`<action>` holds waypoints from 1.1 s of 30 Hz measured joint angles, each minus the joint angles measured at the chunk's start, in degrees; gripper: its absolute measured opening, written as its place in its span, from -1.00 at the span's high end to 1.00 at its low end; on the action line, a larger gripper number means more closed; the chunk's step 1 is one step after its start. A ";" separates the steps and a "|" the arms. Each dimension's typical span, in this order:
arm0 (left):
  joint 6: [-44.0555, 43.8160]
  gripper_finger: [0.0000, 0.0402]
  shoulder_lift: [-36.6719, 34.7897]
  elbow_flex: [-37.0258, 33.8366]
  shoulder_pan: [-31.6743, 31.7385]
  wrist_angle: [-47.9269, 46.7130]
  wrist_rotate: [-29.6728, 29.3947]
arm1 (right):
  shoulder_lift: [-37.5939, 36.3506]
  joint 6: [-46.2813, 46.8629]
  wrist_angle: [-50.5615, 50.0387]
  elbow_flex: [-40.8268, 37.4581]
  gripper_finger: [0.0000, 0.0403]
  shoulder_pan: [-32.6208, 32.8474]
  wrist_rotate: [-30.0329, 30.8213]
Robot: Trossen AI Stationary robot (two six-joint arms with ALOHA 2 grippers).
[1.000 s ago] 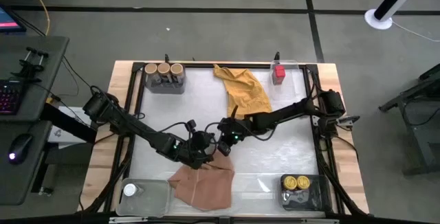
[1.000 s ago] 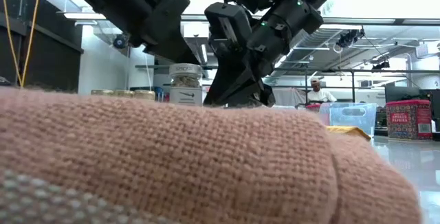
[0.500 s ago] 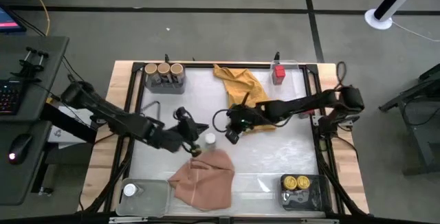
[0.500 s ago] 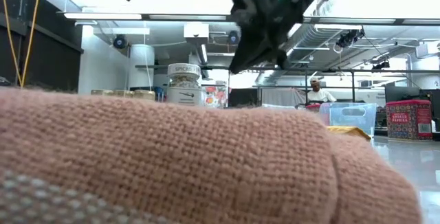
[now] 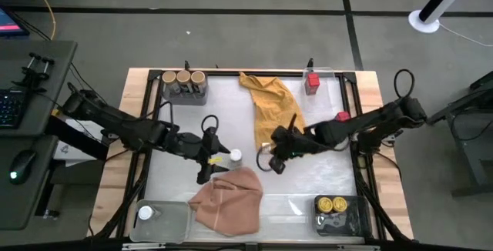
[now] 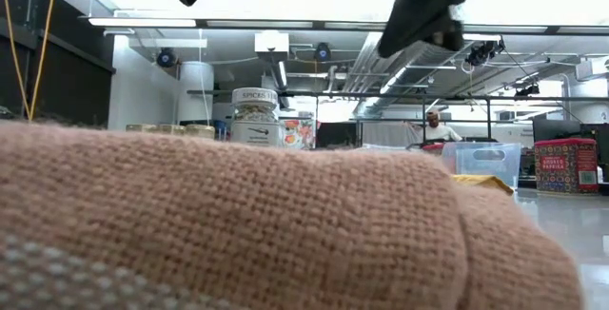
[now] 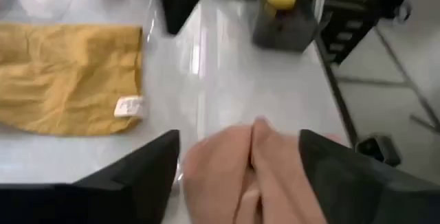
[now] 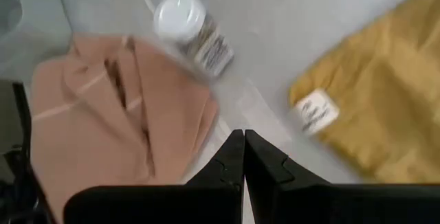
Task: Sort spices by type
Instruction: Put the white seasoning bottle into the gray bin
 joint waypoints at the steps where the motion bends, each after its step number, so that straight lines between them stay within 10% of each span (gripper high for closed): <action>1: 0.54 -0.48 0.06 0.00 0.60 -0.92 0.62 | 0.02 1.23 -0.69 0.00 1.00 1.12 0.48; 17: -10.02 -0.75 9.77 1.03 8.02 -2.31 8.00 | 0.85 17.60 -4.97 0.00 1.00 10.49 14.11; 33: -8.52 -0.75 25.72 10.01 7.13 -13.14 0.54 | 0.86 17.52 -5.68 0.00 1.00 10.44 14.32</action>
